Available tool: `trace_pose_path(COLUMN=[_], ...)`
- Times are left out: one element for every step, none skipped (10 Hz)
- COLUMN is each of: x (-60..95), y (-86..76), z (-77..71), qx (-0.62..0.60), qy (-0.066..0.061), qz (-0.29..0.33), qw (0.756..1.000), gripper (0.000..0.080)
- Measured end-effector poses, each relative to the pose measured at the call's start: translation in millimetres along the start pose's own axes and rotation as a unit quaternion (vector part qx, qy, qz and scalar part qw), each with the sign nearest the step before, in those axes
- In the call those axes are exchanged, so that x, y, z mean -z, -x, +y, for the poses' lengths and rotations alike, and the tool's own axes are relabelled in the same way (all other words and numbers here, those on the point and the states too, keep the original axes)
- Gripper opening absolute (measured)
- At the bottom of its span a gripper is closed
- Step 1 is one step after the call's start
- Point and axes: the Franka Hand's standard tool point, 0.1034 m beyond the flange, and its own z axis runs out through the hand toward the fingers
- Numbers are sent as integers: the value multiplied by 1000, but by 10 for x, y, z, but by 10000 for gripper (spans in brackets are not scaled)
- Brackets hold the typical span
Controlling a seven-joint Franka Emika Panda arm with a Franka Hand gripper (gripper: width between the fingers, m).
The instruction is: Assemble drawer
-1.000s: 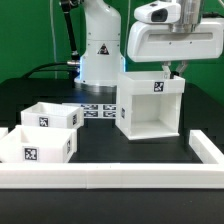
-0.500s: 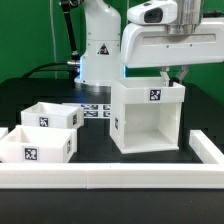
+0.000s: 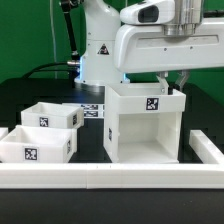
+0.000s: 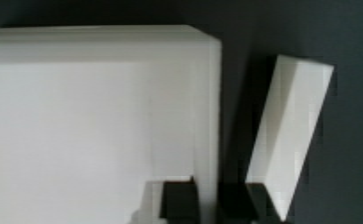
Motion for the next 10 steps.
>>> trace_pose_path(x=[-6, -7, -7, -8, -18, -25, -20, -2, 2, -3], y=[5, 6, 6, 7, 7, -27, -88, -169, -200, -195], z=[-2, -7, -15, -24, -30, -30, -13, 16, 36, 20], qx=[0, -6, -34, -66, -91, -142, -178, -235, -275, -288], qy=[0, 0, -1, -1, -3, -8, -13, -18, -18, -19], qz=[0, 0, 0, -1, -1, -1, 1, 4, 6, 6], qw=[1000, 1000, 999, 998, 996, 990, 984, 972, 961, 957], gripper=[38, 38, 38, 38, 38, 38, 38, 38, 38, 38])
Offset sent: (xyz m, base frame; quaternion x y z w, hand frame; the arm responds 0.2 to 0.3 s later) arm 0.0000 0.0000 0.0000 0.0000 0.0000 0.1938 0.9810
